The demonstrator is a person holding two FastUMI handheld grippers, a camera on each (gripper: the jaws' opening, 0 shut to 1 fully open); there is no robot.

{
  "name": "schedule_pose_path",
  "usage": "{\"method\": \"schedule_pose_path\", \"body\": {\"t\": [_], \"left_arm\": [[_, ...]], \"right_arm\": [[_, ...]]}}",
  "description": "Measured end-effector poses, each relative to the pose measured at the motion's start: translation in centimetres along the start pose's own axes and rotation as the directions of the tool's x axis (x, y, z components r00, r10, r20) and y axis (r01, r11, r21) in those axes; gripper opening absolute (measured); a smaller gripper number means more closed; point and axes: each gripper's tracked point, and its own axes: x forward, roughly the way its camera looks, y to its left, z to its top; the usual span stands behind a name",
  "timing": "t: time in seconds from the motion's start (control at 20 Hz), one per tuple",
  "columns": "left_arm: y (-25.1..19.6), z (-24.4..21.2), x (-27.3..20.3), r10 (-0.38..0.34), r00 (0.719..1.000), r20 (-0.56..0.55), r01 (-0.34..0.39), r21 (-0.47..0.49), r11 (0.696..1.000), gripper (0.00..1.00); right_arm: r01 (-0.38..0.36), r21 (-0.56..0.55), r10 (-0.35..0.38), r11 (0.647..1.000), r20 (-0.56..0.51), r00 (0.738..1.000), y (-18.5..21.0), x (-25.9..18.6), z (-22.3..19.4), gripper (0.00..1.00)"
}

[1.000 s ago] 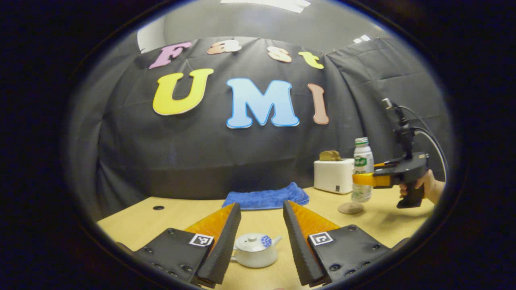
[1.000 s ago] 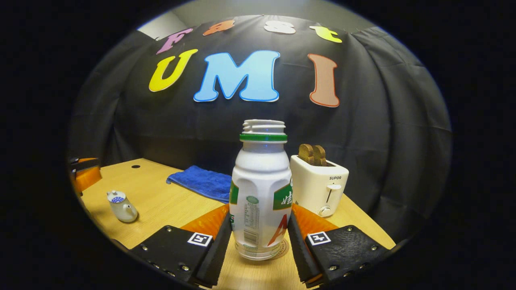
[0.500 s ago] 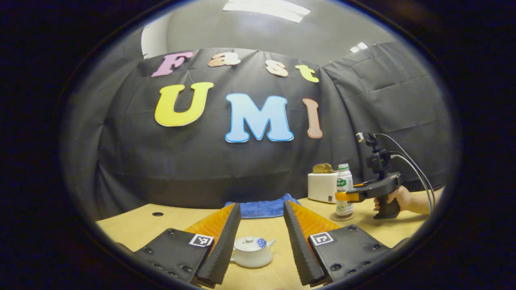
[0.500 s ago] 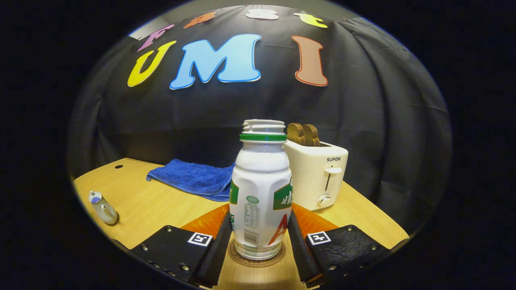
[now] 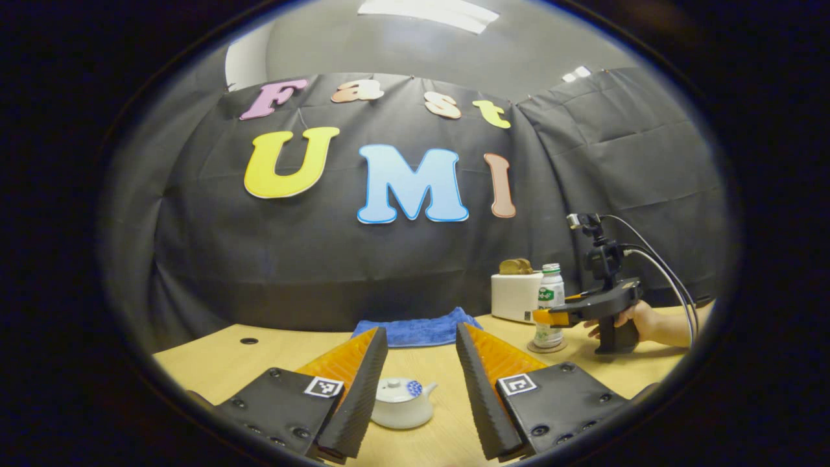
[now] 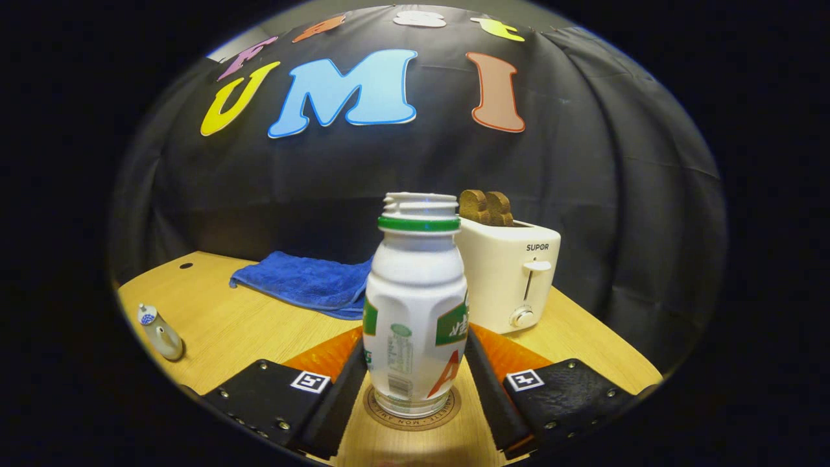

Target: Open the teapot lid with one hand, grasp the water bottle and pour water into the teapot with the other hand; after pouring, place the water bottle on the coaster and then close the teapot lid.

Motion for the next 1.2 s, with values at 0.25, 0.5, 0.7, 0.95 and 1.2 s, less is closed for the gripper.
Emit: {"method": "schedule_pose_path", "body": {"t": [0.25, 0.5, 0.7, 0.95, 1.2], "left_arm": [[0.1, -0.3, 0.0, 0.005, 1.0, -0.006, -0.005, -0.01, 1.0, 0.78], [0.6, -0.3, -0.2, 0.033, 0.999, -0.005, -0.033, 0.012, 0.999, 0.72], [-0.2, -0.2, -0.7, 0.031, 1.0, -0.002, -0.031, 0.007, 0.999, 0.78], [-3.1, -1.5, -2.2, 0.059, 0.997, -0.045, -0.063, -0.087, 0.994, 0.78], [-6.4, -2.3, -5.0, 0.105, 0.991, -0.079, -0.114, -0.124, 0.986, 1.0]], "right_arm": [[-0.008, -0.001, 0.008, 1.0, 0.054, 0.998, 0.2, -1.2, 1.8, 0.88], [-0.012, 0.008, 0.011, 1.0, 0.094, 0.996, 0.1, -3.7, 3.2, 0.88], [-0.061, 0.056, 0.053, 0.997, 0.127, 0.99, 0.4, -7.8, 3.7, 0.88], [-0.125, 0.125, 0.1, 0.984, 0.187, 0.977, 3.8, -15.8, 2.1, 0.92], [-0.083, 0.061, 0.069, 0.995, 0.211, 0.975, 6.9, -20.9, -1.3, 0.93]]}}
